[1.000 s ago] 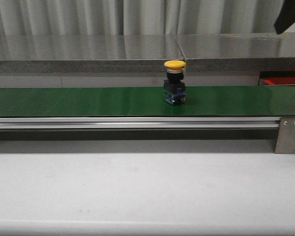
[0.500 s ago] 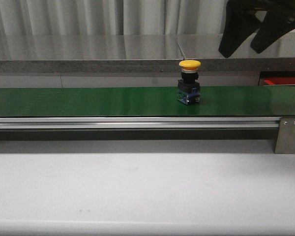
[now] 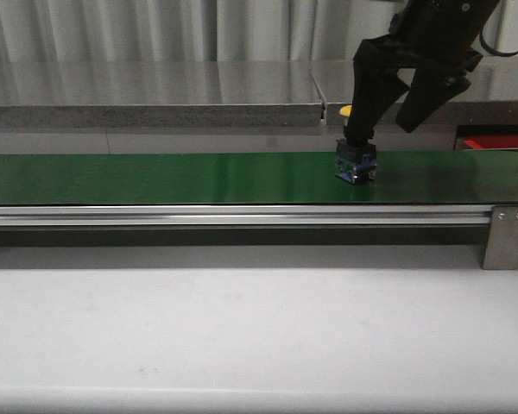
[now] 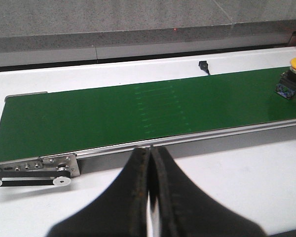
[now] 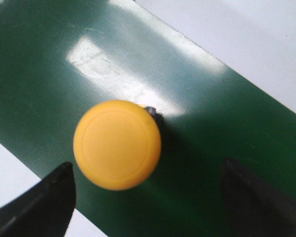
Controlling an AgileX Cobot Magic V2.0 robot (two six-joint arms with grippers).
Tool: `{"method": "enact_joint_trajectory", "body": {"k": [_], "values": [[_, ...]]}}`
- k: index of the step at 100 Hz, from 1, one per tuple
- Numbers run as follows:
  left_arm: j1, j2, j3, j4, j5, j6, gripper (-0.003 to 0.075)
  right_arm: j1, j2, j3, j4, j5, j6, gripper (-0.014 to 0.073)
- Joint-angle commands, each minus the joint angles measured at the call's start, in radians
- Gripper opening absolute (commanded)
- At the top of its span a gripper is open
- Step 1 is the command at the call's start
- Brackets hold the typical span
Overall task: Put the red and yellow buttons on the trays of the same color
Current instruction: 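Lower the right gripper onto the yellow push-button and grasp it, then carry the yellow push-button into the yellow tray and open the right gripper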
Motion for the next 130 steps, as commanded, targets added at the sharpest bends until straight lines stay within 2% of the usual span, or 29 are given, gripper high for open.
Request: {"method": "enact_joint_trajectory", "body": {"k": [1, 18, 35, 44, 64, 84, 105, 130], "values": [[-0.007, 0.005, -0.026, -0.013, -0.069, -0.001, -0.0020, 0.004, -0.041, -0.036, 0.032, -0.022, -0.016, 0.0563], [-0.007, 0.005, -0.026, -0.013, -0.069, -0.001, -0.0020, 0.004, -0.031, -0.036, 0.032, -0.058, -0.017, 0.0437], [-0.007, 0.005, -0.026, -0.013, -0.069, -0.001, -0.0020, 0.004, -0.030, -0.036, 0.032, -0.101, -0.017, 0.0223], [-0.007, 0.005, -0.026, -0.013, -0.069, -0.001, -0.0020, 0.004, -0.031, -0.036, 0.033, -0.116, -0.017, 0.0162], [-0.007, 0.005, -0.026, -0.013, -0.069, -0.001, -0.0020, -0.008, -0.063, -0.011, 0.076, -0.130, -0.006, 0.0151], [-0.007, 0.005, -0.026, -0.013, -0.069, -0.001, -0.0020, -0.063, -0.181, 0.100, 0.082, -0.196, 0.015, 0.0151], [-0.007, 0.005, -0.026, -0.013, -0.069, -0.001, -0.0020, -0.201, -0.337, 0.249, 0.085, -0.261, 0.024, 0.0151], [-0.007, 0.005, -0.026, -0.013, -0.069, -0.001, -0.0020, -0.432, -0.514, 0.421, 0.087, -0.366, 0.100, 0.0151]]}}
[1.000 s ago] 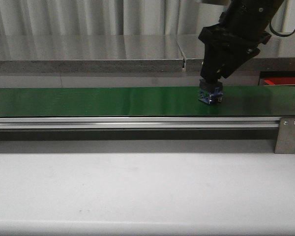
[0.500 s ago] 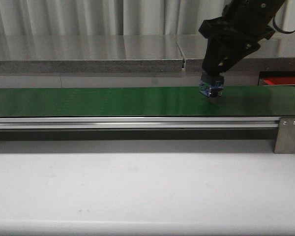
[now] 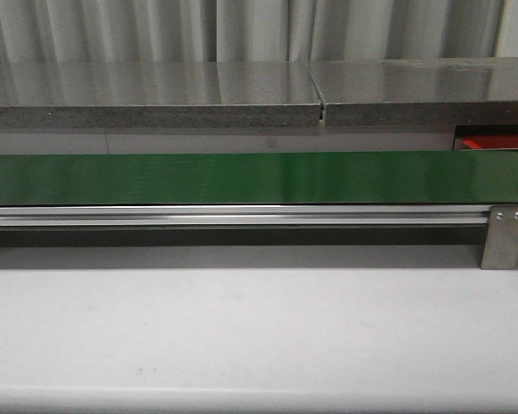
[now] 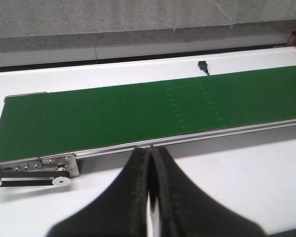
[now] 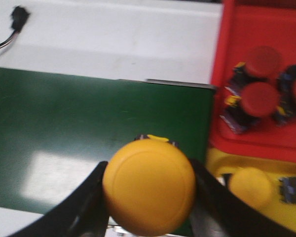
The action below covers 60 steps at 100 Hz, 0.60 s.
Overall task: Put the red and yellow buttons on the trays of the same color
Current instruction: 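Carry the yellow push-button into the yellow tray and open the right gripper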
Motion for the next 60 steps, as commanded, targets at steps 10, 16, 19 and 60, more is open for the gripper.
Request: {"method": "enact_joint_trajectory", "body": {"k": [10, 16, 19, 60], "values": [[-0.007, 0.005, -0.026, -0.013, -0.069, -0.001, -0.0020, -0.149, -0.141, 0.072, 0.027, -0.115, 0.017, 0.0151], [-0.007, 0.005, -0.026, -0.013, -0.069, -0.001, -0.0020, -0.195, -0.156, 0.099, 0.031, -0.133, 0.023, 0.0151], [-0.007, 0.005, -0.026, -0.013, -0.069, -0.001, -0.0020, -0.214, -0.161, 0.116, 0.032, -0.145, 0.024, 0.0151], [-0.007, 0.005, -0.026, -0.013, -0.069, -0.001, -0.0020, -0.344, -0.157, 0.311, 0.067, -0.362, 0.033, 0.0151]]}}
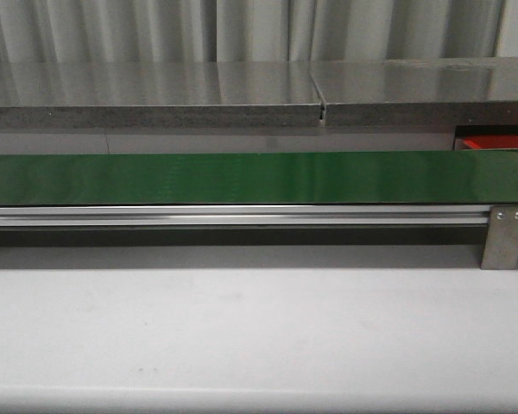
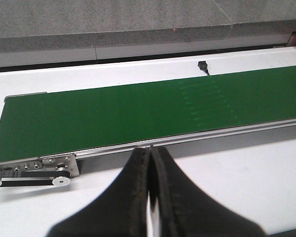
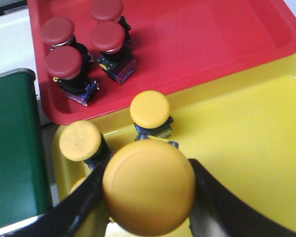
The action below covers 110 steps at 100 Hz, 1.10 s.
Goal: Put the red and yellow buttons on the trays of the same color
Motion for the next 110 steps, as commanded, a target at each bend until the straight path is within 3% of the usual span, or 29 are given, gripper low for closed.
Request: {"method": "enact_joint_trajectory", "body": {"k": [1, 65, 72, 85, 90, 110], "values": [[-0.007, 0.005, -0.026, -0.013, -0.069, -0.001, -0.0020, -0.012, -0.029, 0.013, 0.036, -0.109, 0.005, 0.0151], [-0.007, 0.005, -0.026, -0.013, -0.069, -0.001, -0.0020, -0.012, 0.233, 0.056, 0.109, -0.257, 0.005, 0.0157], [-0.007, 0.005, -0.026, -0.013, -0.069, -0.001, -0.0020, -0.012, 0.234, 0.056, 0.109, -0.257, 0.004, 0.0215], [-0.007, 0.005, -0.026, -0.013, -0.069, -0.001, -0.0020, -0.012, 0.234, 0.056, 0.109, -0.262, 0.004, 0.0453], [-0.007, 0.005, -0.026, -0.013, -0.069, -0.001, -0.0020, -0.012, 0.234, 0.055, 0.109, -0.265, 0.004, 0.0504], [-0.007, 0.005, -0.026, -0.013, -0.069, -0.001, -0.0020, -0.012, 0.219, 0.055, 0.109, -0.263, 0.004, 0.0507]]}}
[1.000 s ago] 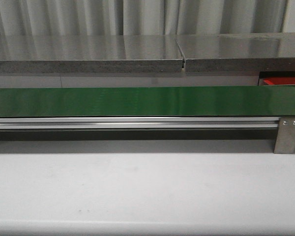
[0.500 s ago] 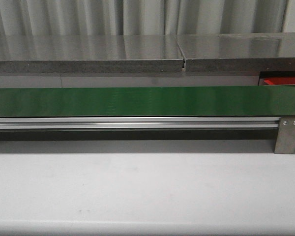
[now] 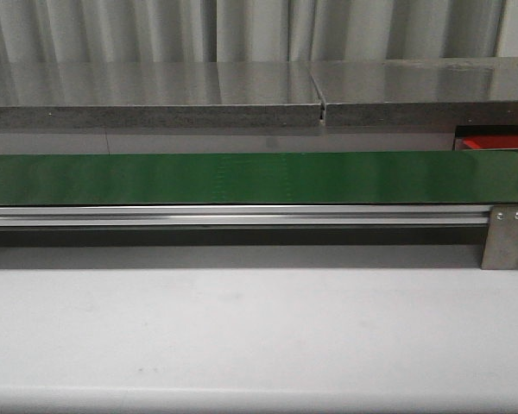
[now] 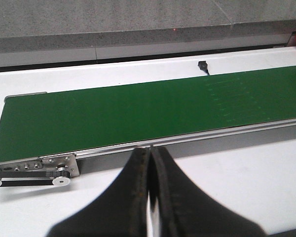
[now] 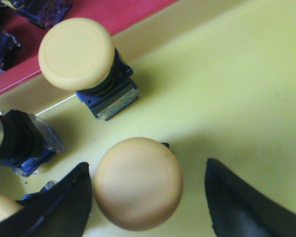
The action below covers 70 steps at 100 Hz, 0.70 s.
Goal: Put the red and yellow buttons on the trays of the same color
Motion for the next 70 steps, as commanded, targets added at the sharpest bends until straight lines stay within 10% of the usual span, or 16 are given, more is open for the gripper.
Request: {"method": "enact_joint_trajectory", "body": {"k": [1, 37, 70], "values": [[-0.007, 0.005, -0.026, -0.013, -0.069, -0.001, -0.0020, -0.008, -0.054, -0.026, 0.008, -0.045, 0.000, 0.0507], [-0.007, 0.005, -0.026, -0.013, -0.069, -0.001, -0.0020, 0.005, -0.240, -0.026, -0.021, -0.010, -0.001, 0.0484], [-0.007, 0.005, -0.026, -0.013, -0.069, -0.001, -0.0020, 0.198, -0.473, -0.026, -0.111, 0.026, -0.065, -0.0070]]}}
